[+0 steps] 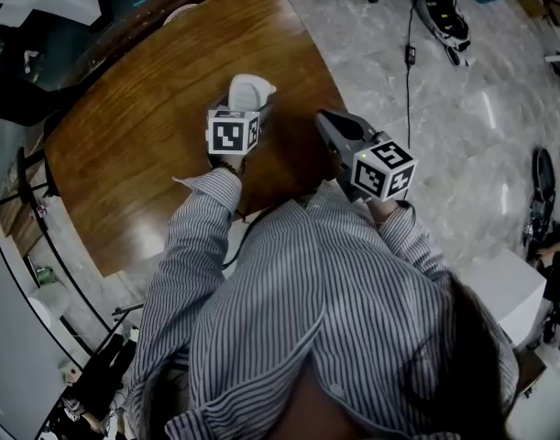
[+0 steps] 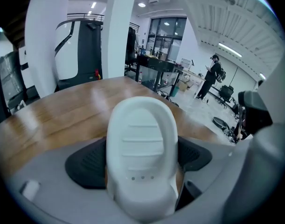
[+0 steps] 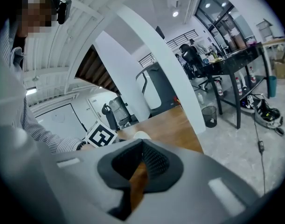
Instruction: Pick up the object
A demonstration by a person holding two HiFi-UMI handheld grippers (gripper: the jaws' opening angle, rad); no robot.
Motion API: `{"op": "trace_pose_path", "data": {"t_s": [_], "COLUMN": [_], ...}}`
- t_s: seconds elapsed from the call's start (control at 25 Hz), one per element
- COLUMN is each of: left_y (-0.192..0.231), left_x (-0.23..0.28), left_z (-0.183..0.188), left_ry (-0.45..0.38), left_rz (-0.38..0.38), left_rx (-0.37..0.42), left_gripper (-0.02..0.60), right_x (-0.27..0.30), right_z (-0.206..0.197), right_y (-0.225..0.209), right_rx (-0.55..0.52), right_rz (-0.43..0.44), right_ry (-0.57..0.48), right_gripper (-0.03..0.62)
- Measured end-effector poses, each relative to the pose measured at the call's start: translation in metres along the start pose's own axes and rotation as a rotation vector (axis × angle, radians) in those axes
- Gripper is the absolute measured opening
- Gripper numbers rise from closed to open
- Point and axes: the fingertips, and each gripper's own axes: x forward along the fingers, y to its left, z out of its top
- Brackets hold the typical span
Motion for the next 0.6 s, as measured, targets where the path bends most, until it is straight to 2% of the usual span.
{"op": "trace_pose_path", "data": {"t_s": [0.12, 0.24, 0.44, 0.6], "left_y": [-0.009, -0.017, -0.022, -0.022], "left_x": [-0.017, -0.048, -0.111, -0.155], "left_z": [0.012, 0.030, 0.056, 0.059], "left_ry": [-0.063, -0.164, -0.408, -0.584], "left_rz": [-0.014, -0.041, -0.118, -0.139], "left_rx": [-0.025, -0.059, -0.147, -0.234], "left_gripper": [0.453, 0.453, 0.453, 0.453], "right_x": [-0.001, 0.005, 0.016, 0.020], "right_z": [0.003, 0.008, 0.018, 0.021], "right_y": [0.006, 0.021, 0.053, 0.078], "right_rx": [-0.017, -0.050, -0.111, -0.166], "right_rz": [0.017, 0.053, 0.120, 0.173], "right_ry": [-0.009, -0.014, -0.025, -0.026], "right_gripper": [0.002, 0.002, 0.002, 0.002]}}
